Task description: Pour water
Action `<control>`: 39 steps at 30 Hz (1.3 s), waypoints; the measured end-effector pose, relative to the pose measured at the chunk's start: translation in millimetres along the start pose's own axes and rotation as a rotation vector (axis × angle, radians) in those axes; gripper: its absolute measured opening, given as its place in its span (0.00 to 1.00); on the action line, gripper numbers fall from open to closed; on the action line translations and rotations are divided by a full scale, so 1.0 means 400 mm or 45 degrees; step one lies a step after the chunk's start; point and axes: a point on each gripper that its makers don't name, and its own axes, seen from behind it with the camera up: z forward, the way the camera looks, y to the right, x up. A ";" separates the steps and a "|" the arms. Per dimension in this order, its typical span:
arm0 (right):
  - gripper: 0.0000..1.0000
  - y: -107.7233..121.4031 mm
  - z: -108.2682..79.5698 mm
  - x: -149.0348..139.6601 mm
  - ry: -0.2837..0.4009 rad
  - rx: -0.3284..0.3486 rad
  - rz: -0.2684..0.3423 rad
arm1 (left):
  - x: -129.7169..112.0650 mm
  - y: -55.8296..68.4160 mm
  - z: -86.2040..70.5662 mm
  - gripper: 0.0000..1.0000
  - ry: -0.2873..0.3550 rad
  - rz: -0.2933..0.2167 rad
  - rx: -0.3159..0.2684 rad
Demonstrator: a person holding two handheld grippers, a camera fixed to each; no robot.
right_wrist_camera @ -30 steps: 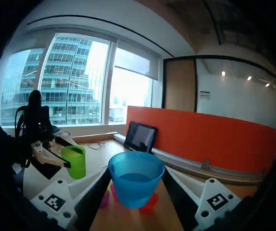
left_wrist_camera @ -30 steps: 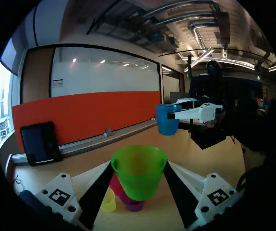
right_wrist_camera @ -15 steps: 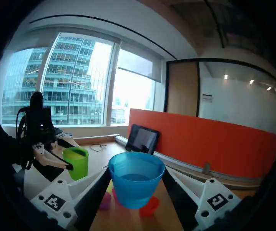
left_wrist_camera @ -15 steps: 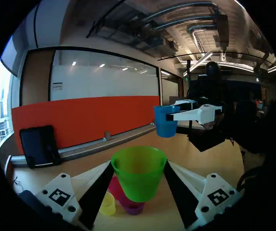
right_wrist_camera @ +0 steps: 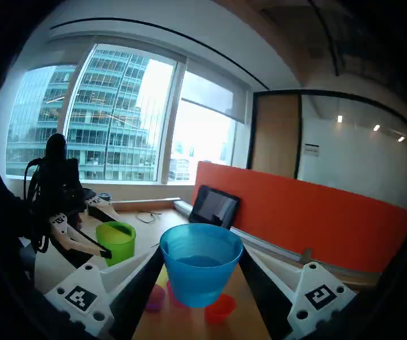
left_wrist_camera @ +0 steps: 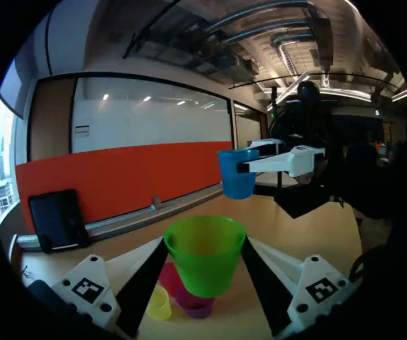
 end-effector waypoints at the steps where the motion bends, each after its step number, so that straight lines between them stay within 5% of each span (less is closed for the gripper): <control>1: 0.92 -0.001 0.001 0.003 0.001 0.003 -0.007 | 0.001 0.000 0.000 0.88 0.001 0.000 -0.001; 15: 0.92 -0.009 0.028 0.072 0.017 0.037 -0.181 | 0.004 0.012 0.008 0.88 0.002 0.001 -0.015; 39: 0.92 0.004 0.099 0.170 0.023 0.019 -0.688 | 0.005 0.033 0.024 0.88 -0.006 0.009 -0.040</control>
